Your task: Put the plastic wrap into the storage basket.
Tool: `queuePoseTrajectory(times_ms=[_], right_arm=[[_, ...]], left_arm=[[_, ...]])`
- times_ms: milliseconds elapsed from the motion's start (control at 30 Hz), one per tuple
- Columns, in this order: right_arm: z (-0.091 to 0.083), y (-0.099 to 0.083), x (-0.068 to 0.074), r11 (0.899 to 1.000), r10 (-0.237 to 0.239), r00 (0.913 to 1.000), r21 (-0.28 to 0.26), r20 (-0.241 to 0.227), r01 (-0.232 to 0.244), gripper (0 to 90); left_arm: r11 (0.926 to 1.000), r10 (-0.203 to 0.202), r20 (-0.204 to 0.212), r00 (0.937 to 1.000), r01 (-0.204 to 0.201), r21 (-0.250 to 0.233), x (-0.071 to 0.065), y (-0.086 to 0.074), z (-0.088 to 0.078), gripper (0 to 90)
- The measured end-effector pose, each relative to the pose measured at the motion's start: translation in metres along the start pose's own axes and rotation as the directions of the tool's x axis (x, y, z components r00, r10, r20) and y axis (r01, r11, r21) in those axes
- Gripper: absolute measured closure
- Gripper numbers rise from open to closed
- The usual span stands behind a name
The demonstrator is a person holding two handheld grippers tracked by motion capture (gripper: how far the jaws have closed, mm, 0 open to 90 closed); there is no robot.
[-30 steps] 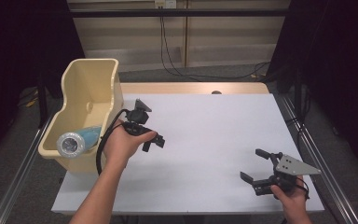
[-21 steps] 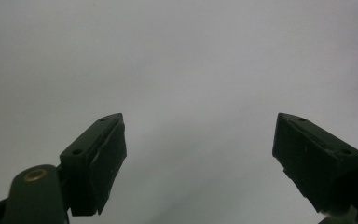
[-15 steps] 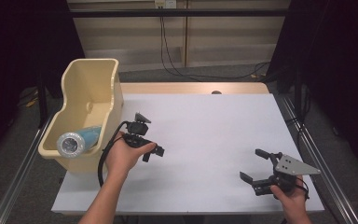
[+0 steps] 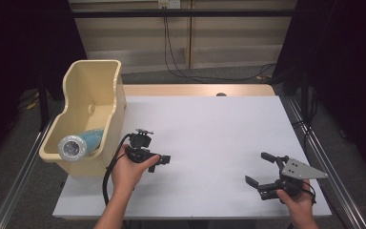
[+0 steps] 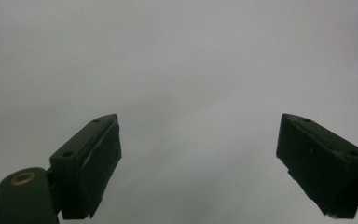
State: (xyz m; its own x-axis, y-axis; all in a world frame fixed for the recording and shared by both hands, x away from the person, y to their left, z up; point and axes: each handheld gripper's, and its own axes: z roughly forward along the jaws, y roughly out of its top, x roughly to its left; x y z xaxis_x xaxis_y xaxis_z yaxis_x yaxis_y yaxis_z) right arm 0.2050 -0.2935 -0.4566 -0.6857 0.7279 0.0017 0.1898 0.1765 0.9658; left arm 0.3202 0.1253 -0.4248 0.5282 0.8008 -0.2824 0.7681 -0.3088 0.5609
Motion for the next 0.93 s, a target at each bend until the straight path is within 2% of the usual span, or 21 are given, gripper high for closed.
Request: queuePoseTrajectory(times_ms=[67, 133, 167, 200, 233, 267, 333, 367, 400, 433, 533, 667, 700, 767, 800, 933], right_arm=[[0.0, 0.0, 0.0, 1.0, -0.002, 1.0, 0.001, 0.0, 0.002, 1.4], [0.0, 0.0, 0.0, 1.0, -0.002, 1.0, -0.002, -0.002, 0.002, 1.4], [0.0, 0.0, 0.0, 1.0, -0.002, 1.0, -0.002, -0.002, 0.002, 1.4], [0.0, 0.0, 0.0, 1.0, -0.003, 1.0, -0.002, 0.0, 0.003, 1.4], [0.0, 0.0, 0.0, 1.0, -0.003, 1.0, -0.002, 0.0, 0.003, 1.4], [0.0, 0.0, 0.0, 1.0, -0.003, 1.0, -0.001, -0.001, 0.003, 1.4], [0.0, 0.0, 0.0, 1.0, -0.002, 1.0, -0.002, -0.002, 0.002, 1.4], [0.0, 0.0, 0.0, 1.0, -0.002, 1.0, 0.0, -0.002, 0.002, 1.4], [0.0, 0.0, 0.0, 1.0, -0.003, 1.0, -0.001, -0.003, 0.003, 1.4], [0.0, 0.0, 0.0, 1.0, -0.003, 1.0, -0.001, -0.003, 0.003, 1.4], [0.0, 0.0, 0.0, 1.0, -0.003, 1.0, -0.002, -0.001, 0.003, 1.4], [0.0, 0.0, 0.0, 1.0, -0.004, 1.0, -0.003, -0.002, 0.004, 1.4], [0.0, 0.0, 0.0, 1.0, -0.007, 1.0, -0.001, -0.003, 0.007, 1.4], [0.0, 0.001, 0.001, 1.0, -0.006, 1.0, 0.003, 0.0, 0.006, 1.4], [0.0, 0.001, 0.001, 1.0, -0.006, 1.0, 0.003, -0.001, 0.006, 1.4], [0.001, 0.001, 0.001, 1.0, -0.008, 1.0, 0.0, -0.001, 0.008, 1.4]], left_arm=[[0.9994, 0.008, -0.001, 1.0, -0.008, -0.032, -0.001, -0.004, 0.001, 12.7], [0.9964, 0.042, -0.007, 0.9991, -0.042, -0.073, -0.003, -0.008, 0.001, 11.3], [0.9943, 0.049, -0.015, 0.9987, -0.05, -0.093, -0.003, -0.011, 0.001, 11.3], [0.9876, 0.07, -0.017, 0.9974, -0.072, -0.139, -0.003, -0.015, 0.001, 11.1], [0.9876, 0.07, -0.017, 0.9974, -0.072, -0.139, -0.003, -0.015, 0.001, 11.5], [0.9796, 0.089, -0.028, 0.9957, -0.092, -0.179, -0.004, -0.02, 0.003, 11.6], [0.9675, 0.117, -0.036, 0.9925, -0.122, -0.221, -0.003, -0.024, 0.003, 11.4], [0.9675, 0.117, -0.036, 0.9925, -0.122, -0.221, -0.003, -0.024, 0.003, 10.7], [0.9532, 0.138, -0.045, 0.9895, -0.145, -0.266, -0.003, -0.027, 0.001, 10.8], [0.9532, 0.138, -0.045, 0.9895, -0.145, -0.266, -0.003, -0.027, 0.001, 10.8], [0.9296, 0.164, -0.046, 0.9855, -0.169, -0.327, -0.005, -0.031, 0.0, 10.7], [0.9011, 0.176, -0.044, 0.9833, -0.18, -0.395, -0.004, -0.035, -0.002, 10.8], [0.8962, 0.178, -0.05, 0.9827, -0.183, -0.404, -0.004, -0.037, -0.002, 10.9], [0.8925, 0.178, -0.04, 0.9832, -0.178, -0.414, -0.004, -0.038, -0.002, 10.9], [0.8892, 0.18, -0.051, 0.9823, -0.185, -0.418, -0.004, -0.038, -0.002, 10.9], [0.8655, 0.191, -0.07, 0.979, -0.202, -0.458, -0.005, -0.04, -0.004, 10.9]])
